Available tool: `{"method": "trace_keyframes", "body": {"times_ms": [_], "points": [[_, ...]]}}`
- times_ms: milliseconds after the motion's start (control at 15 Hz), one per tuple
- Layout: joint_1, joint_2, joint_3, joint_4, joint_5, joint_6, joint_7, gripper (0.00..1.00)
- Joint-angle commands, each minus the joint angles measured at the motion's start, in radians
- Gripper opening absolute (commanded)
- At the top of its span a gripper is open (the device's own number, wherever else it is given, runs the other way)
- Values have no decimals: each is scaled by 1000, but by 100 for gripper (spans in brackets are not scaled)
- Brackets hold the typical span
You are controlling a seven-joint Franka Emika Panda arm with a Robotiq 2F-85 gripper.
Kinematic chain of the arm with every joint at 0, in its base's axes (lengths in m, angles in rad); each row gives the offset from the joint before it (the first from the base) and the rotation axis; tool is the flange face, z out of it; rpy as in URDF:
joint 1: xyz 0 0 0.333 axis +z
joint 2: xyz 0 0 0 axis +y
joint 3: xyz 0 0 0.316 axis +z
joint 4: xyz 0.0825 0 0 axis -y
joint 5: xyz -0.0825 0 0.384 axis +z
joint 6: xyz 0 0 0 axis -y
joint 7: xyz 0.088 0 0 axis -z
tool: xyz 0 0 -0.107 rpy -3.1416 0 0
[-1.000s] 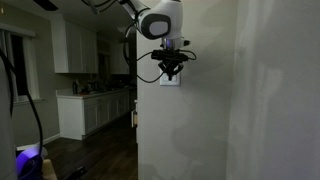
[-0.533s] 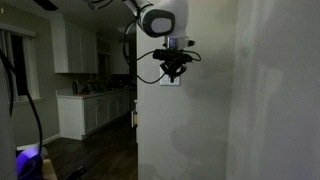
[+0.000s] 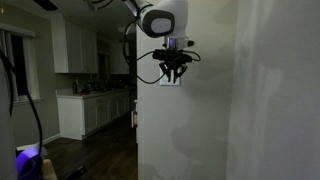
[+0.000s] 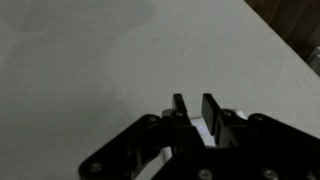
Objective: Flip the left switch on the wall
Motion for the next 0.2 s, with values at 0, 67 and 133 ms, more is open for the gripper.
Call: {"method": "trace_keyframes", "body": {"times_ms": [0, 67, 133], "points": [[-7, 0, 7, 1, -2, -2, 3, 26], [-7, 0, 7, 1, -2, -2, 3, 26], [-7, 0, 7, 1, -2, -2, 3, 26]]}}
